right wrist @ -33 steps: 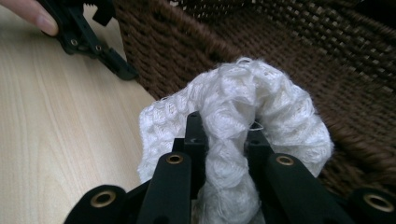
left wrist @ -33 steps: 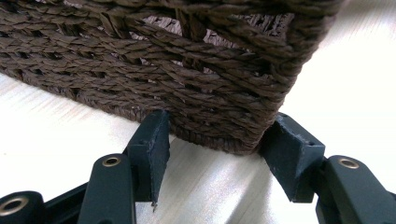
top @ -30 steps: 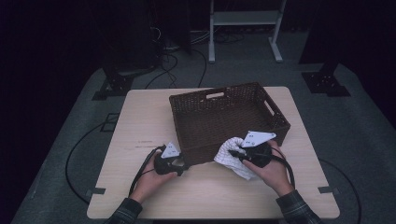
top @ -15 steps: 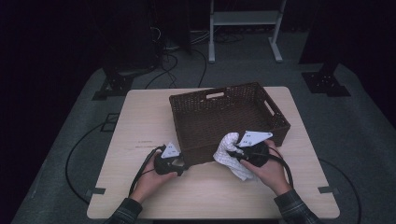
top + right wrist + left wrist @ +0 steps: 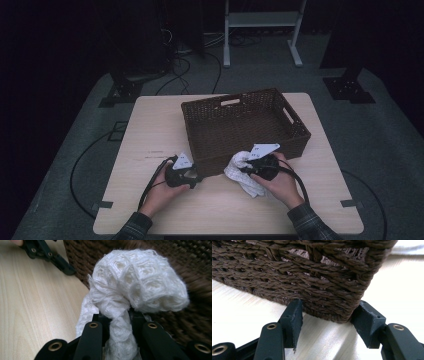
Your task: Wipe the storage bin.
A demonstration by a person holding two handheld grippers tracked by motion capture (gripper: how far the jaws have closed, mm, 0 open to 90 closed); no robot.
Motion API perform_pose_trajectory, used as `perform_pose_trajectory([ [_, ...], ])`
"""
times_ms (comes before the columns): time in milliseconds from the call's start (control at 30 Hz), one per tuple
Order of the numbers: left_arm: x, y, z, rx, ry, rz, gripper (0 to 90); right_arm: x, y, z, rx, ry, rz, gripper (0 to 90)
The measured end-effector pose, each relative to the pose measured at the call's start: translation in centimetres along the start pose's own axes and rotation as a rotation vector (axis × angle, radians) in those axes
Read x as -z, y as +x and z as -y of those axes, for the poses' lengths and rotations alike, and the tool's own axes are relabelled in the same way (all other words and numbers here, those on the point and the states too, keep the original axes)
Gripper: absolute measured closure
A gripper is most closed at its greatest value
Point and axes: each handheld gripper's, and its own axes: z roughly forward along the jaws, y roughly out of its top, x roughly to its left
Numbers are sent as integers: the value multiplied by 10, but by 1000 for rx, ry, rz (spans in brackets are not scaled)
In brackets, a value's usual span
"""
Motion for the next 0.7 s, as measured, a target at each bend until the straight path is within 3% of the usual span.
perform_pose_trajectory([
  [200,0,0,0,1,-1,0,423,-18,5,4,-5,52,-24,768],
  [700,0,0,0,-4,2,-2,423,-38,10,7,-6,111,-59,768],
])
